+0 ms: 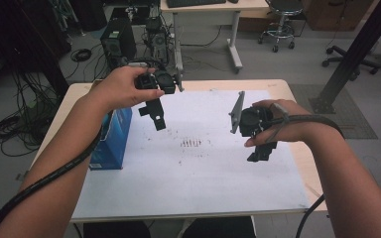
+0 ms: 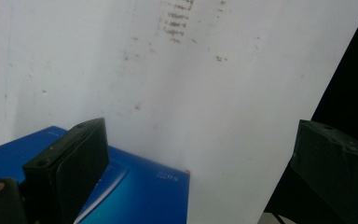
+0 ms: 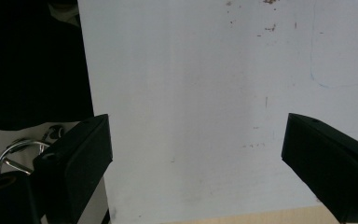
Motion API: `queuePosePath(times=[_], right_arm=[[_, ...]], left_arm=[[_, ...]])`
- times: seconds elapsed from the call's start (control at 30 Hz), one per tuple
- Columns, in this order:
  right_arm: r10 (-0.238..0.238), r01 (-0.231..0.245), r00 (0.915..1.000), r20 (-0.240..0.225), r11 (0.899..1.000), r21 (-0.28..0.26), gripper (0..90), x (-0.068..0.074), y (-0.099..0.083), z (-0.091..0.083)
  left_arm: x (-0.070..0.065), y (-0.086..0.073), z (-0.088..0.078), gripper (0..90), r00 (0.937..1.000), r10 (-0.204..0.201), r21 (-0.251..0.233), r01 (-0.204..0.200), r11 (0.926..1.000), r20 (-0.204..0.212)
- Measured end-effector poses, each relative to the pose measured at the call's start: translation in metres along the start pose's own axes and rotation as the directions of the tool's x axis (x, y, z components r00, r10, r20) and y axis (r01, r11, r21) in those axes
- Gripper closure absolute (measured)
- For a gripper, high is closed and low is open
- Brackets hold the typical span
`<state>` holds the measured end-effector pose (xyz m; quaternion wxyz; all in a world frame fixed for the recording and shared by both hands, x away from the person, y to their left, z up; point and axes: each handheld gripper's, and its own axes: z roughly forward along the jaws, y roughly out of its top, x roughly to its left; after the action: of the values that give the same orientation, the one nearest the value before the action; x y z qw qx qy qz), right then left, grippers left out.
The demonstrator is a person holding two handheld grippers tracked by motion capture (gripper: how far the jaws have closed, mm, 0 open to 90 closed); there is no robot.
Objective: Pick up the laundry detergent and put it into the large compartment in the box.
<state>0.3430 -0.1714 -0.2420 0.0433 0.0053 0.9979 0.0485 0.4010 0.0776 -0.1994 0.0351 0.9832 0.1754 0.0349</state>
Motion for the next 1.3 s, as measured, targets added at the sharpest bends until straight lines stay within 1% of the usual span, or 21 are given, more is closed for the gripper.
queuePosePath(times=[0.03,0.17,0.2,0.37,0.4,0.47,0.5,0.57,0.63,0.67,0.7,0.73,1.0,1.03,1.2,1.23,1.3], right_arm=[[-0.001,0.001,1.0000,0.000,1.000,0.003,8.4,0.000,0.000,0.000],[-0.005,0.005,1.0000,0.003,1.000,0.002,8.4,-0.002,0.000,0.000],[-0.005,0.005,1.0000,0.004,1.000,-0.001,8.4,-0.003,0.000,0.000],[-0.009,0.009,0.9999,0.008,1.000,0.000,8.4,-0.004,0.000,-0.003],[-0.019,0.019,0.9997,0.012,1.000,-0.007,8.4,-0.005,-0.001,-0.003],[-0.007,0.007,0.9999,0.011,1.000,-0.003,8.4,-0.004,-0.003,-0.005],[-0.012,0.013,0.9998,0.013,1.000,-0.006,8.4,-0.004,-0.003,-0.005],[-0.005,0.005,0.9999,0.011,1.000,-0.003,8.4,-0.003,-0.004,-0.006],[-0.007,0.007,0.9999,0.012,1.000,-0.002,8.4,-0.001,-0.005,-0.006],[-0.014,0.014,0.9998,0.014,1.000,-0.005,8.5,-0.001,-0.005,-0.006],[-0.004,0.004,0.9999,0.013,1.000,-0.002,8.5,0.000,-0.005,-0.006],[-0.004,0.005,0.9999,0.013,1.000,-0.004,8.5,0.000,-0.006,-0.006],[0.000,0.000,0.9999,0.013,1.000,-0.004,8.5,0.001,-0.010,-0.005],[0.006,-0.006,0.9999,0.011,1.000,-0.003,8.5,0.001,-0.011,-0.005],[0.007,-0.007,0.9999,0.008,1.000,-0.003,8.5,0.000,-0.010,-0.004],[-0.001,0.001,0.9999,0.011,1.000,-0.007,8.5,0.000,-0.010,-0.004],[0.006,-0.006,0.9999,0.010,1.000,-0.003,8.5,0.000,-0.009,-0.005]], left_arm=[[-0.001,0.000,0.000,4.4,1.0000,0.002,0.003,-0.002,1.0000,-0.005],[0.000,0.000,0.002,4.4,1.0000,-0.002,0.002,0.002,1.0000,-0.001],[0.000,0.000,0.002,4.5,1.0000,-0.005,0.006,0.005,1.0000,-0.006],[0.000,0.001,-0.002,4.3,0.9999,-0.012,0.004,0.012,0.9999,-0.007],[0.000,0.002,-0.003,4.3,0.9999,-0.011,0.002,0.011,0.9999,-0.005],[-0.001,0.003,-0.003,4.3,0.9999,-0.009,0.006,0.009,0.9999,-0.009],[-0.001,0.004,-0.003,4.3,1.0000,-0.004,0.008,0.004,1.0000,-0.005],[-0.003,0.007,-0.002,4.4,1.0000,-0.002,0.011,0.002,0.9999,-0.006],[-0.003,0.008,-0.001,4.4,1.0000,0.001,0.011,-0.001,0.9999,-0.001],[-0.004,0.009,-0.001,4.4,1.0000,0.002,0.011,-0.002,0.9999,-0.002],[-0.003,0.009,-0.001,4.4,1.0000,0.003,0.010,-0.003,0.9999,-0.001],[-0.003,0.009,0.000,4.3,1.0000,0.001,0.011,-0.001,0.9999,0.005],[-0.002,0.010,0.001,4.4,1.0000,0.002,0.008,-0.002,1.0000,0.007],[-0.002,0.010,0.001,4.4,1.0000,0.003,0.008,-0.003,1.0000,0.008],[0.000,0.010,0.003,4.3,0.9999,-0.004,0.006,0.004,1.0000,0.010],[-0.001,0.009,0.003,4.4,0.9999,-0.003,0.009,0.003,1.0000,0.013],[-0.001,0.009,0.004,4.5,0.9999,-0.005,0.008,0.005,1.0000,0.010]])
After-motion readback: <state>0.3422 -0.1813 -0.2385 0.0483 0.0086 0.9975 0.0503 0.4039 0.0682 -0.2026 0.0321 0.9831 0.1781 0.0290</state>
